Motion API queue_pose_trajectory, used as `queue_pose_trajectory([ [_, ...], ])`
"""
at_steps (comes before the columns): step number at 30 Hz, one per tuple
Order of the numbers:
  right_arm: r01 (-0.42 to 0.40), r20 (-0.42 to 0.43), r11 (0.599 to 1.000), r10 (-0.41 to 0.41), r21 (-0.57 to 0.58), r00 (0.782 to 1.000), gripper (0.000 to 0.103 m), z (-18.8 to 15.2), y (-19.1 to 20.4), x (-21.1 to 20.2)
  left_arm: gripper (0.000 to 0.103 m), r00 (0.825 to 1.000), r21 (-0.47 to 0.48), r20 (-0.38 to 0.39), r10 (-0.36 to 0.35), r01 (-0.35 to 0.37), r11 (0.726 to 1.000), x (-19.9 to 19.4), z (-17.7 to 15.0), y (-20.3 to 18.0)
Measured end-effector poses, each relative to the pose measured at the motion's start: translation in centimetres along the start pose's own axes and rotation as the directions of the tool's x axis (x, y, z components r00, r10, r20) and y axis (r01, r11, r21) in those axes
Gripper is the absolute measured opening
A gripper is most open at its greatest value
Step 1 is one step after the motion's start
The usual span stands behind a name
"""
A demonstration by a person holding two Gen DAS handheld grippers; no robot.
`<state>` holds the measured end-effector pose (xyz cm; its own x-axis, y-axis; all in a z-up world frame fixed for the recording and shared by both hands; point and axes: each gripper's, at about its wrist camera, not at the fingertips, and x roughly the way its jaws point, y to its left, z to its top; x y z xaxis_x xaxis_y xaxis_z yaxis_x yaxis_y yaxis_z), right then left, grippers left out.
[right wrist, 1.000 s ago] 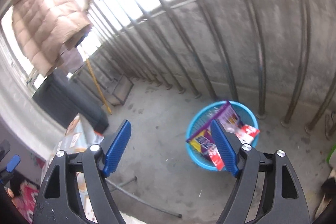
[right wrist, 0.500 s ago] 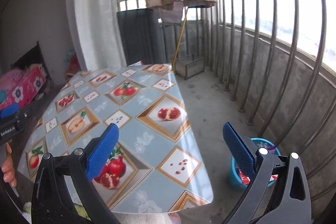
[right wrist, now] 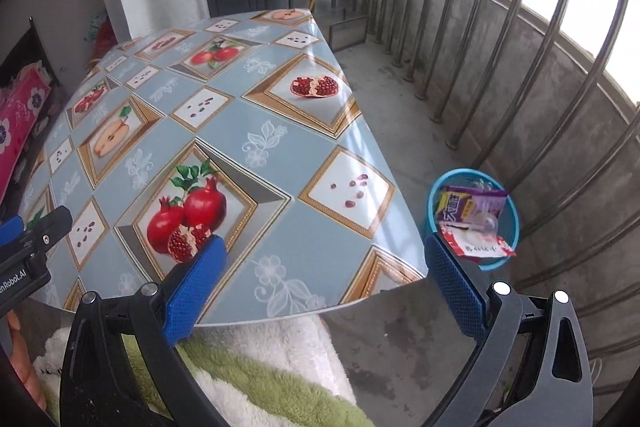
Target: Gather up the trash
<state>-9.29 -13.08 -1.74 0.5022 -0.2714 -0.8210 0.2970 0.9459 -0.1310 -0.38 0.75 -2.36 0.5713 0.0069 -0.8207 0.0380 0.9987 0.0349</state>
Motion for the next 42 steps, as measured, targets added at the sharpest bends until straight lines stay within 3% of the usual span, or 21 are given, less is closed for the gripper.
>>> queue_pose_trajectory([
  [5,0.052,0.007,0.998,-0.051,-0.029,0.999,0.095,-0.4,-0.6,-0.2,0.098,1.0,0.025,-0.006,0.0,0.0,1.0,0.2,0.2,-1.0],
  [16,0.092,-0.03,0.995,-0.091,0.038,0.995,0.095,-0.9,-3.0,0.4,0.098,1.0,0.08,-0.021,-0.002,0.004,0.997,0.6,0.5,-2.3],
  [42,0.105,-0.016,0.994,-0.104,0.039,0.994,0.095,-0.9,-3.6,-0.1,0.097,0.999,0.116,-0.004,-0.032,0.032,0.993,-0.1,0.5,-3.1],
])
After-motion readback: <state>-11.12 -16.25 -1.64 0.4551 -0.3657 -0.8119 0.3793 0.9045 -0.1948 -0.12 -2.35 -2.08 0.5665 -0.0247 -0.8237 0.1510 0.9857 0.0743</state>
